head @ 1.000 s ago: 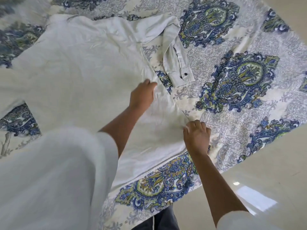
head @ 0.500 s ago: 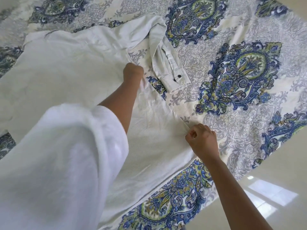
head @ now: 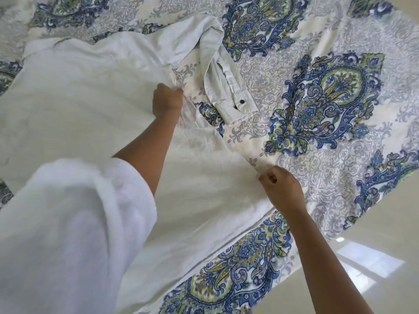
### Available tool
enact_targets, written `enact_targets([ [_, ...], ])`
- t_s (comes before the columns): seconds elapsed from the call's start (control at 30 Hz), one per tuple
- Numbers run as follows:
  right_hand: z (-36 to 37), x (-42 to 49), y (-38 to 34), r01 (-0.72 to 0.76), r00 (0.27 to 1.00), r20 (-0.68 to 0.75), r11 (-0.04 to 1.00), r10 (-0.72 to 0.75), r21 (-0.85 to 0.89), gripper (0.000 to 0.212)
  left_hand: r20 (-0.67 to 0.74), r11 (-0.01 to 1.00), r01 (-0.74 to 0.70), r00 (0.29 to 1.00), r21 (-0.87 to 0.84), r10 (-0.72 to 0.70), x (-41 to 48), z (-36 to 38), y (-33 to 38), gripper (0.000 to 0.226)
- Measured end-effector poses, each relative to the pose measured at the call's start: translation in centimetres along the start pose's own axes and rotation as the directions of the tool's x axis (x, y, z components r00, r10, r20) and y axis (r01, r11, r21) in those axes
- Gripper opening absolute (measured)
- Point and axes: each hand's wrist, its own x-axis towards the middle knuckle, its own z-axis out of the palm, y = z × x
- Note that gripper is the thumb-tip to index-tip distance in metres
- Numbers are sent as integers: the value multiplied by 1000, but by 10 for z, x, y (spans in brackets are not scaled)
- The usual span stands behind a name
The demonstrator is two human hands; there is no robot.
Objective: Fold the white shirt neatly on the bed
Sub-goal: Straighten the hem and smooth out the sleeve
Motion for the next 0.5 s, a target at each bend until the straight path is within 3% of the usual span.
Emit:
enact_targets([
  [0.1, 10, -3, -9, 127, 975, -187, 992, -122, 16, 10, 76, 994, -70, 995, 81, 64, 10, 1, 2, 37],
  [0.3, 27, 4, -26, 249, 895, -325, 947, -305, -204, 11, 192, 998, -67, 979, 17, 63, 34, 2, 15, 10],
  [0.33, 28, 6, -28, 258, 887, -335, 942, -319, -213, 10, 199, 998, -46, 979, -32, 51, 39, 1, 16, 10],
  [0.43, 29, 10, -29, 249, 899, -340, 961, -277, -125, 8, 150, 984, -16, 988, -180, 43, 52, -3, 31, 38],
  [0.5, 30, 12, -26, 213, 917, -338, 977, -210, -29, 9, 133, 980, -22, 990, -196, 49, 59, -1, 41, 33],
])
